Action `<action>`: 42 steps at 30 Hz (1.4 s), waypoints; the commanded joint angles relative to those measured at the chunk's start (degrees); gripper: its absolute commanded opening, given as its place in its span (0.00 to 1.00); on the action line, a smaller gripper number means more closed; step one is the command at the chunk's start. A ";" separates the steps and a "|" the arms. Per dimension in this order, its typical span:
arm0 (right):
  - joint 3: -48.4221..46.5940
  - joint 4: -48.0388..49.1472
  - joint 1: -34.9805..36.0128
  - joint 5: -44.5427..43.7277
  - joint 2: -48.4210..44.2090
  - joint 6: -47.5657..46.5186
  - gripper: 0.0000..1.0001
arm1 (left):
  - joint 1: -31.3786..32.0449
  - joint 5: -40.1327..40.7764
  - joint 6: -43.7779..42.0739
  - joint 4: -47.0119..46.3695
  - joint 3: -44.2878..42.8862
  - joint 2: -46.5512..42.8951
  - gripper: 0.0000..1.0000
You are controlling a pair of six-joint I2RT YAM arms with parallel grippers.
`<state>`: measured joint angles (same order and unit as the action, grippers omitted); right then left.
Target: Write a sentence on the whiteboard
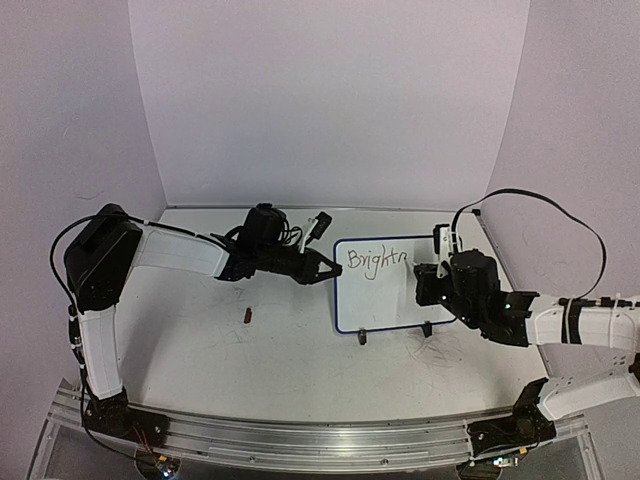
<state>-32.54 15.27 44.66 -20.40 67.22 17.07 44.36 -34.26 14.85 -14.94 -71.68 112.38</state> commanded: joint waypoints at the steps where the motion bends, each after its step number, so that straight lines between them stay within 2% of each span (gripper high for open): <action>1: 1.40 -1.99 -0.36 1.28 -1.05 1.24 0.00 | 0.64 6.05 -2.55 6.24 0.12 1.89 0.00; 12: -0.65 -1.72 -0.48 1.33 -4.94 0.81 0.00 | 0.65 5.96 -2.46 6.24 0.01 1.99 0.00; 42: -1.11 2.15 -1.98 -0.37 -0.96 0.34 0.00 | 0.69 6.28 -2.63 6.36 0.21 1.11 0.00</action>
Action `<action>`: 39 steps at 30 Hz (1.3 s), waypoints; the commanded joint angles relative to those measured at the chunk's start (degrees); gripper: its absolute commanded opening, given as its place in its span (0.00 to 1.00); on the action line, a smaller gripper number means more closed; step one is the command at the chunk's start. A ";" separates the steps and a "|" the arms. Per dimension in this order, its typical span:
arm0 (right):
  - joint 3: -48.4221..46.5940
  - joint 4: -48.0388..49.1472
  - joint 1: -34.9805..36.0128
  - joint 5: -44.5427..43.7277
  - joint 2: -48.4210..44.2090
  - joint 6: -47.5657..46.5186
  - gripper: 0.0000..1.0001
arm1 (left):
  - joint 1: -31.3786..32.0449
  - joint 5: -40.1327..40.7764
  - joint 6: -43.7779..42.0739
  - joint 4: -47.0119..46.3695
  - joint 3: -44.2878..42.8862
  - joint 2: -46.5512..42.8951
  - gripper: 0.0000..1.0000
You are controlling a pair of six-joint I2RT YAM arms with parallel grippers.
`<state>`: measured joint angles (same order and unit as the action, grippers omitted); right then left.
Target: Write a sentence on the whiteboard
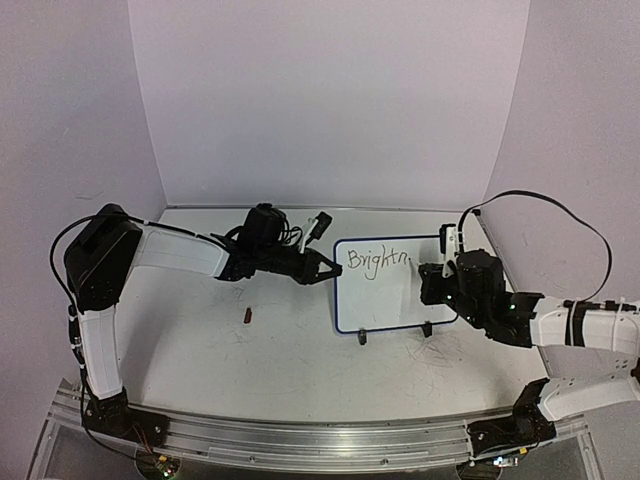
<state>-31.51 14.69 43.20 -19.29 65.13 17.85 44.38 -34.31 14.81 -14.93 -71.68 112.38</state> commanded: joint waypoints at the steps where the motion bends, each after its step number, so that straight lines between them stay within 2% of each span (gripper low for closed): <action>1: -2.14 2.82 -0.60 -1.46 1.36 -0.44 0.00 | 0.65 6.34 -2.58 6.38 0.22 1.03 0.00; 16: -0.59 1.90 -0.93 -5.29 -1.04 1.32 0.00 | 0.62 6.49 -2.68 6.40 0.66 0.80 0.00; 27: -1.29 6.95 -1.45 -0.88 1.53 0.14 0.00 | 0.63 6.46 -2.56 6.40 0.44 0.80 0.00; 39: 0.90 2.72 -1.44 1.45 -0.71 1.72 0.00 | 0.62 6.45 -2.68 6.37 0.40 1.08 0.00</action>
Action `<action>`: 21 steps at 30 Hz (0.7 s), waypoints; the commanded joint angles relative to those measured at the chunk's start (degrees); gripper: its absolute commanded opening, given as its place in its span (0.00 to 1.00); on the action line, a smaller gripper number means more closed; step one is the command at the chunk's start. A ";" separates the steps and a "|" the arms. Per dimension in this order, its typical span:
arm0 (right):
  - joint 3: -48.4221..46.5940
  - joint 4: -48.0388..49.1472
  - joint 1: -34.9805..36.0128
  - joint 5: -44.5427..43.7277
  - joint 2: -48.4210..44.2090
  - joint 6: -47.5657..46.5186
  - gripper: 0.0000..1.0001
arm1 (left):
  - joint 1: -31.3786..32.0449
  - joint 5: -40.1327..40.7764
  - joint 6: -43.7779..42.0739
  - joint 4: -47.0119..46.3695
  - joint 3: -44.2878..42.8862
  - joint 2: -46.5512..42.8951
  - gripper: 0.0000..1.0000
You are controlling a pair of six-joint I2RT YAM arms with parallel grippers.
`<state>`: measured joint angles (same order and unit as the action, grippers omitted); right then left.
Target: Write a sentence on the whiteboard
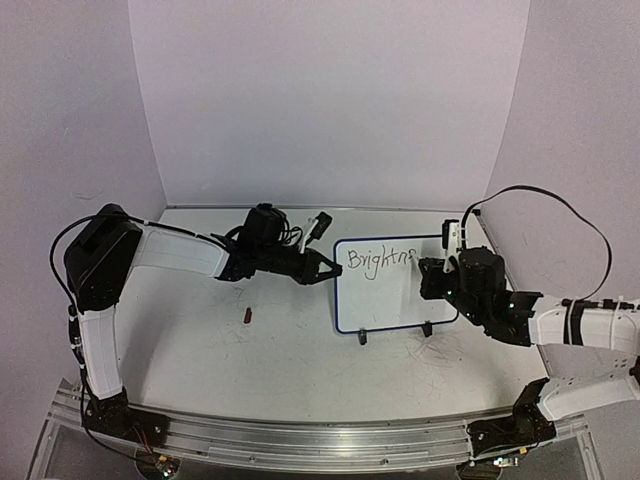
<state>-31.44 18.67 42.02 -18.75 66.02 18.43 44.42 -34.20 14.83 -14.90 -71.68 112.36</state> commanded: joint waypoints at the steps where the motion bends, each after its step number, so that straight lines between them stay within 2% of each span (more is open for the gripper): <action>1: 1.13 -1.44 -0.27 1.18 -1.75 1.37 0.00 | 0.58 6.37 -2.70 6.37 0.41 1.10 0.00; 16: 1.90 -3.83 -0.27 -1.39 -3.70 2.40 0.00 | 0.58 6.53 -2.66 6.36 0.93 0.73 0.00; 21: 2.97 -0.40 -0.27 2.91 -7.21 0.06 0.00 | 0.61 6.55 -2.69 6.32 0.84 0.80 0.00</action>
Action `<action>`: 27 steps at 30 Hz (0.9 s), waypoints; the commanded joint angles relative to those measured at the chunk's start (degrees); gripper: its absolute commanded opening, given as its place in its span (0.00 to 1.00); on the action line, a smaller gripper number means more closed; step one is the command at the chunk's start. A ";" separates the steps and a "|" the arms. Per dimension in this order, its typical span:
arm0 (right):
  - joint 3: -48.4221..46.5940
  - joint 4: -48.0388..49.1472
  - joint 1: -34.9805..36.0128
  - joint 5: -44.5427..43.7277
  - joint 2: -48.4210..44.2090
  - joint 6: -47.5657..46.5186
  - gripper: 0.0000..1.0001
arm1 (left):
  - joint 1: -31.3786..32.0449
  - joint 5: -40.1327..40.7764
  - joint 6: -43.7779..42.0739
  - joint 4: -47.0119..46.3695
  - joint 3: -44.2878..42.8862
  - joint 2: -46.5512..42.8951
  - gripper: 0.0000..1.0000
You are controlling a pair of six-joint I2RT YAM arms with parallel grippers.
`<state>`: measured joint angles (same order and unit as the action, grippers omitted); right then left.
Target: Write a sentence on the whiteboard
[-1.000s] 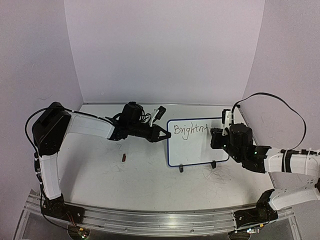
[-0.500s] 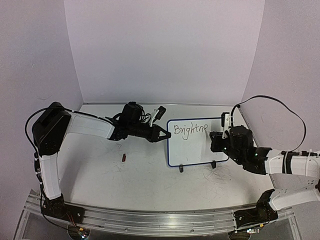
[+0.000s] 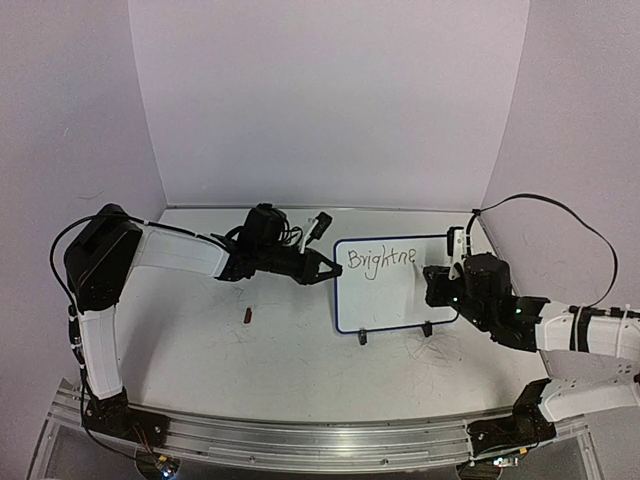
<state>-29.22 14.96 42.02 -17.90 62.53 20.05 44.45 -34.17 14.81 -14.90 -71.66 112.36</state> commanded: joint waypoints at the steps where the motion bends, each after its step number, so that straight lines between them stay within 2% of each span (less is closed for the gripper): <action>1: 0.91 3.58 -0.27 1.81 -4.19 -1.78 0.00 | 0.58 6.50 -2.64 6.33 0.78 0.86 0.00; 12: -0.75 4.12 -1.85 -2.41 -1.16 -0.92 0.00 | 0.61 6.21 -2.68 6.37 0.55 0.92 0.00; 27: -0.73 5.11 -3.14 -3.19 -0.62 -1.13 0.00 | 0.56 5.66 -2.55 6.36 0.71 0.54 0.00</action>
<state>-28.88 17.17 39.47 -20.14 61.43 18.98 44.45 -34.24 14.79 -14.91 -71.66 112.36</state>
